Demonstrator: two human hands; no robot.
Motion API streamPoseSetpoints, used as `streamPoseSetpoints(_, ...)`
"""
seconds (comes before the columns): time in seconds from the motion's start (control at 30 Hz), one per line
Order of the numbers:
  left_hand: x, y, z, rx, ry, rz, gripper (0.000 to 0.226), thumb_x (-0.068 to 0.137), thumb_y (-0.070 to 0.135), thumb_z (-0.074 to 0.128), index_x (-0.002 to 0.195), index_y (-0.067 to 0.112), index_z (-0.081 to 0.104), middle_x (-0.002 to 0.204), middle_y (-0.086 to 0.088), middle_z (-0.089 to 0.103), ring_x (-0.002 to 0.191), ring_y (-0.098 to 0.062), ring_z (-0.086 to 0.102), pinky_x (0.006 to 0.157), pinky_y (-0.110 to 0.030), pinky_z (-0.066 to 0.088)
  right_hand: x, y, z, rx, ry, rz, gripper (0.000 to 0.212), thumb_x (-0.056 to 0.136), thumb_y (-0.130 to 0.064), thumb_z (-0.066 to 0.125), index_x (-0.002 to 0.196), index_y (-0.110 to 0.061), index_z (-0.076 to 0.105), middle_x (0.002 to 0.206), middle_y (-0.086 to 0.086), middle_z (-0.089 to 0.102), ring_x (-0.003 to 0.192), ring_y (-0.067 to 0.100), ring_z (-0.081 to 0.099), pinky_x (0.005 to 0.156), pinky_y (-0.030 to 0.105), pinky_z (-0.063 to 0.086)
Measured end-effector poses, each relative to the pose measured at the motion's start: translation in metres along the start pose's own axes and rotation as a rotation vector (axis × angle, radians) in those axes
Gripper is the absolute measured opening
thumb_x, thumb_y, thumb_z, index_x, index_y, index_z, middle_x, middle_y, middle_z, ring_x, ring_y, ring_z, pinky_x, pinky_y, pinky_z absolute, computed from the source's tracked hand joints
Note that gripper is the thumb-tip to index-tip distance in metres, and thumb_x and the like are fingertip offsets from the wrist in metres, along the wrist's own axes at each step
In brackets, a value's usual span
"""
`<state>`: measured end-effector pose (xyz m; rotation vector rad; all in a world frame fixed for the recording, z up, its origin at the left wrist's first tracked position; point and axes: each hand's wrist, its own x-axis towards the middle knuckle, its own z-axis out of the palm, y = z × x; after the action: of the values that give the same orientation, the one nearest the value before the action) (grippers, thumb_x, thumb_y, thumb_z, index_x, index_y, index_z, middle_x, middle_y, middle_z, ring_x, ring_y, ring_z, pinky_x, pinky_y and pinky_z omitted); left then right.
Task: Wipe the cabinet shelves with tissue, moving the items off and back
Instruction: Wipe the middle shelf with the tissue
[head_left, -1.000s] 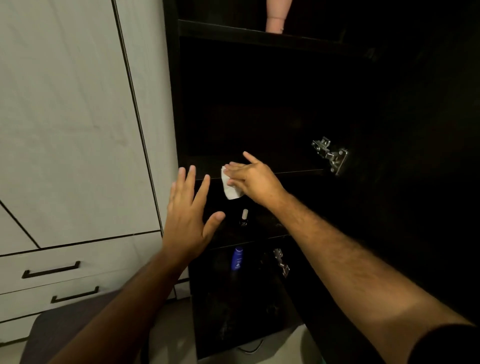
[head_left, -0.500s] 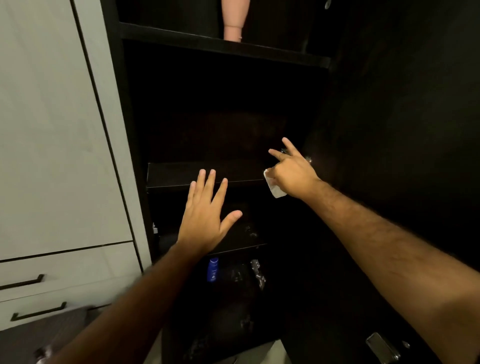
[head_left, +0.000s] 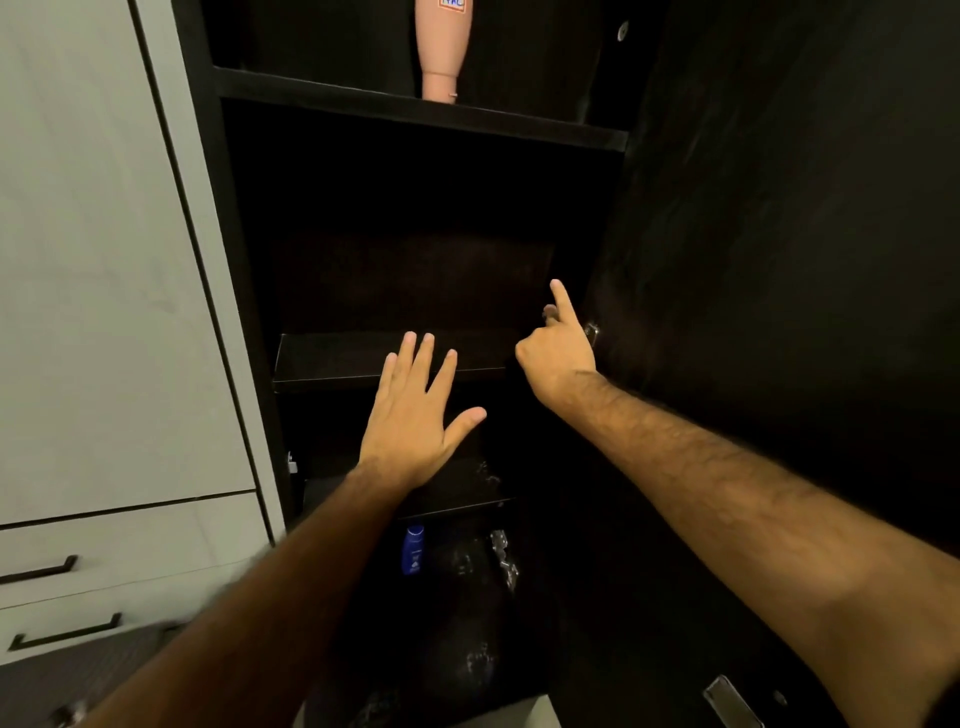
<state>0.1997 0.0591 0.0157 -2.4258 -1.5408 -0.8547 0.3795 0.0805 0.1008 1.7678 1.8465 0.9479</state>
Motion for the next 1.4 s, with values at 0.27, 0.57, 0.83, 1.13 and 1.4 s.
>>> streamPoseSetpoints(0.27,-0.019,-0.019,-0.015,-0.067,-0.014,0.051,0.08,0.092,0.071,0.019,0.154,0.02,0.015,0.163,-0.008,0.002,0.148,-0.017,-0.017,0.116,-0.034,-0.014,-0.016,-0.005,-0.011,0.135,0.097,-0.02,0.019,0.092,-0.019,0.052,0.094,-0.023,0.071,0.095,-0.001,0.073,0.131,0.027,0.048,0.115,0.048,-0.016)
streamPoseSetpoints(0.57,-0.103,-0.084,-0.032,-0.093,-0.027,-0.055,0.065,0.09,0.048,0.058,0.143,0.013,0.045,0.147,-0.01,0.046,0.136,-0.027,0.041,0.11,-0.043,0.036,-0.047,-0.122,-0.054,1.169,0.131,0.062,0.008,0.088,-0.025,0.065,0.09,-0.027,0.073,0.086,-0.01,0.07,0.082,0.01,0.065,0.071,0.033,0.056)
streamPoseSetpoints(0.83,-0.203,-0.183,-0.062,-0.042,-0.22,-0.311,0.055,0.095,0.051,0.051,0.141,0.022,0.047,0.141,-0.001,0.052,0.128,-0.02,0.049,0.105,-0.036,0.036,-0.055,-0.265,-0.077,1.774,-0.186,0.104,0.016,0.08,-0.016,0.078,0.07,-0.026,0.068,0.067,-0.004,0.067,0.067,0.014,0.065,0.066,0.035,0.056)
streamPoseSetpoints(1.13,-0.293,-0.263,-0.077,-0.511,-0.195,-0.897,0.044,0.088,0.048,0.064,0.12,0.018,0.064,0.103,0.003,0.072,0.09,-0.006,0.066,0.08,-0.024,0.053,-0.064,-0.421,-0.134,2.018,-0.487,0.012,0.009,0.08,-0.018,0.078,0.076,-0.019,0.07,0.081,0.006,0.073,0.079,0.025,0.071,0.071,0.04,0.06)
streamPoseSetpoints(1.4,-0.335,-0.338,-0.066,-0.618,-0.168,-1.178,0.019,0.091,0.035,0.065,0.103,0.021,0.068,0.087,0.007,0.07,0.076,-0.008,0.066,0.062,-0.02,0.049,-0.048,-0.507,-0.16,2.03,-0.832,-0.156,0.012,0.087,-0.012,0.07,0.095,-0.003,0.067,0.083,0.008,0.07,0.071,0.018,0.065,0.065,0.033,0.057)
